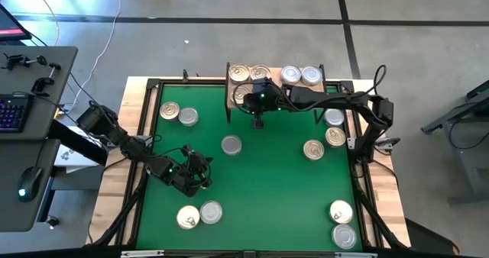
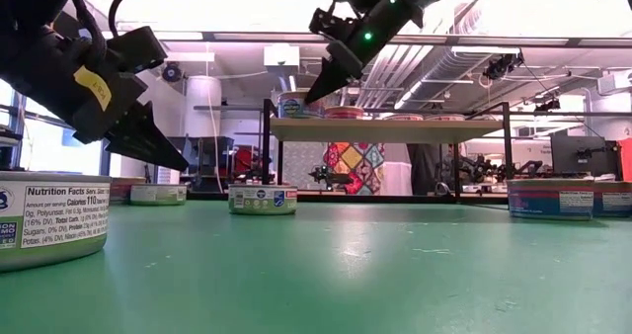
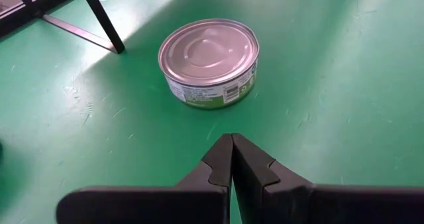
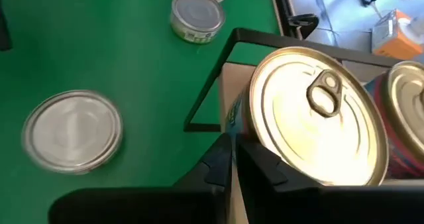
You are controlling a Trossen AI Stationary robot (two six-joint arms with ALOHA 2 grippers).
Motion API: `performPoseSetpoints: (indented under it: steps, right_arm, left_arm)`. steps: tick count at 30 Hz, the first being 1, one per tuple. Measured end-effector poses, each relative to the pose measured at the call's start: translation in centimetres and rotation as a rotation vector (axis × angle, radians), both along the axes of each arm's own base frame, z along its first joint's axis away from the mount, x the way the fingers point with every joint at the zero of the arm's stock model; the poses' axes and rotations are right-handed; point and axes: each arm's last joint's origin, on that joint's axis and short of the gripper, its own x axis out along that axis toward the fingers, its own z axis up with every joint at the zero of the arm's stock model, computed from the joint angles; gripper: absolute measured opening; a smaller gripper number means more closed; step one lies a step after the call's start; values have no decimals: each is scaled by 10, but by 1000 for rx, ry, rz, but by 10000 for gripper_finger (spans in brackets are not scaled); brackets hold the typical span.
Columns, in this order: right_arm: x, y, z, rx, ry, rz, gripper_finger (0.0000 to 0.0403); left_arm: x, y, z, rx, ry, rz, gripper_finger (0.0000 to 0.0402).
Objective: Stack canned seafood by type on shelf
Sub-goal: Put the blue pink tuna can on the shelf
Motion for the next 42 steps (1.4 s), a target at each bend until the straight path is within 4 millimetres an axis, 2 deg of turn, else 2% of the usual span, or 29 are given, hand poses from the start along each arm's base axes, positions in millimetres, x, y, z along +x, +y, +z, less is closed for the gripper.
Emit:
performPoseSetpoints:
  steps: [15, 20, 25, 31, 38, 42]
  right_arm:
    - [2, -10, 6, -19, -73, -32, 0]
    - [3, -4, 9, -18, -89, -10, 0]
    - [7, 30, 22, -26, -138, 87, 0]
    - [11, 83, 15, 65, -107, 283, 0]
    - [-4, 149, -39, 212, -132, 376, 0]
    - [-23, 188, -69, 339, -186, 396, 0]
  left_arm:
    - [0, 0, 0, 1, 0, 0, 0]
    - [0, 0, 0, 1, 0, 0, 0]
    - [0, 0, 0, 1, 0, 0, 0]
    - [-1, -2, 0, -3, -3, -10, 0]
    - [-7, -14, 0, -31, -6, -65, 0]
    - [-7, -23, -1, -185, 16, -133, 0]
